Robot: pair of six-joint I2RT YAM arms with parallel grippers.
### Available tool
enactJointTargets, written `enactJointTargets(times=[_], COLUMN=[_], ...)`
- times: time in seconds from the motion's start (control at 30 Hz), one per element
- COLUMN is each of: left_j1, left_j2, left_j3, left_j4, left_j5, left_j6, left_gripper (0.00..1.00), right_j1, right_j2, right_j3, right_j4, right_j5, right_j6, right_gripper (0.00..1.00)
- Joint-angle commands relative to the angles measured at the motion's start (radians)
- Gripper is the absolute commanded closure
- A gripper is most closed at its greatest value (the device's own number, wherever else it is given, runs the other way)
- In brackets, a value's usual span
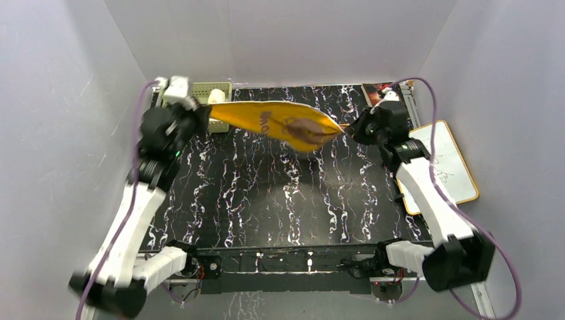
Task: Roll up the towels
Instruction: Flatten out the towel at the center of the board.
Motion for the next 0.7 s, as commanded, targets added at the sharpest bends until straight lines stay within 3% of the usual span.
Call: enactJointTargets(times=[0.0, 0.1, 0.2, 0.3, 0.43, 0.57, 0.63, 0.67], left_j1=[-0.017, -0.019, -0.018, -0.018, -0.018, 0.002, 0.042, 0.060], left_j2=[-0.357, -0.564, -0.606, -0.472, -0.176, 0.057, 0.194, 0.264], left_j3=[-0.206, -0.261, -0.205, -0.064, 0.123, 0.134, 0.131, 0.125], left_j4=[0.013, -0.020, -0.100, -0.243, -0.400, -0.353, -0.327, -0.310], left_j5=[0.155, 0.160, 0.133, 0.095, 0.016, -0.098, -0.101, -0.097], left_j6=[-0.119, -0.166, -0.131, -0.073, -0.034, -0.014, -0.028, -0.043], left_gripper=[1.00, 1.00, 1.00, 1.00, 1.00, 1.00, 1.00, 0.88], right_j1=[0.033, 0.047, 0.049, 0.049, 0.048, 0.044, 0.043, 0.040], right_j2=[-0.244, -0.371, -0.382, -0.283, -0.106, 0.074, 0.171, 0.229], right_j3=[-0.062, -0.029, 0.079, 0.207, 0.325, 0.341, 0.315, 0.302], right_j4=[-0.110, -0.187, -0.253, -0.298, -0.291, -0.179, -0.076, -0.031], right_j5=[-0.105, -0.124, -0.087, -0.040, 0.038, 0.117, 0.112, 0.103], right_j6=[0.076, 0.100, 0.074, 0.076, 0.137, 0.180, 0.195, 0.198], right_gripper=[1.00, 1.00, 1.00, 1.00, 1.00, 0.99, 0.69, 0.59])
